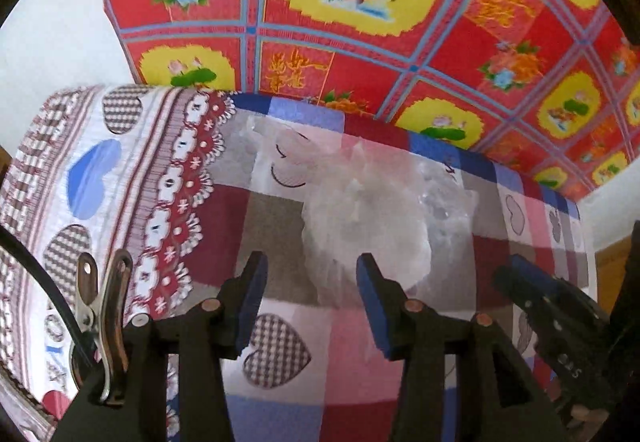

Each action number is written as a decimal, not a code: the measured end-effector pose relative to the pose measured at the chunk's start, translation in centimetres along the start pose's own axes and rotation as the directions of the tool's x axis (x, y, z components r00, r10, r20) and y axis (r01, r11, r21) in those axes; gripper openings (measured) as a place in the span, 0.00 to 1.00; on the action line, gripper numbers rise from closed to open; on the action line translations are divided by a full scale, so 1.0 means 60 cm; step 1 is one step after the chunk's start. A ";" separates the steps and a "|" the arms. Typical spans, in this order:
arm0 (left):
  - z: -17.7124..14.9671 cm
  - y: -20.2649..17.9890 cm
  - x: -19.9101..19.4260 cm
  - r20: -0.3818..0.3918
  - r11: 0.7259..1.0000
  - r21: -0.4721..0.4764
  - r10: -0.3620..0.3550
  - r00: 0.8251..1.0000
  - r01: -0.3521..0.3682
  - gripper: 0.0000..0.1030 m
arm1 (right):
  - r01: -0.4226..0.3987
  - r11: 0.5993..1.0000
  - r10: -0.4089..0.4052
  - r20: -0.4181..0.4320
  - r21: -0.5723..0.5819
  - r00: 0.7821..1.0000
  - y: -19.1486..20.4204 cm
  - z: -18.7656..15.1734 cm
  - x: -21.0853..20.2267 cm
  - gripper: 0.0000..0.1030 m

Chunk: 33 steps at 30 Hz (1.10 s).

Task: Collect trash
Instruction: 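Lower the left gripper onto the clear plastic bag and close it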

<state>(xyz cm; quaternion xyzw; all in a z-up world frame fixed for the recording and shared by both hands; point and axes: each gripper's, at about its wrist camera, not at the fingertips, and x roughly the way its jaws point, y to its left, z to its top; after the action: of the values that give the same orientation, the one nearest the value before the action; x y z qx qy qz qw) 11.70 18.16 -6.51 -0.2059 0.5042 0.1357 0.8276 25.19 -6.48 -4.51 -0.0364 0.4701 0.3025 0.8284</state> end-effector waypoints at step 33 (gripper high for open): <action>0.037 -0.038 0.116 -0.037 0.999 -0.037 0.008 0.999 -0.010 0.46 | -0.227 0.974 0.227 -0.105 0.012 0.968 0.045 0.021 0.094 0.13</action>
<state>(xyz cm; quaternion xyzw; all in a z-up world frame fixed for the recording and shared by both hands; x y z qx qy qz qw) 17.57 17.33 -11.36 -0.2213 0.5175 0.1449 0.8138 26.83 -1.21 -7.72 0.0015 0.5144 0.3929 0.7623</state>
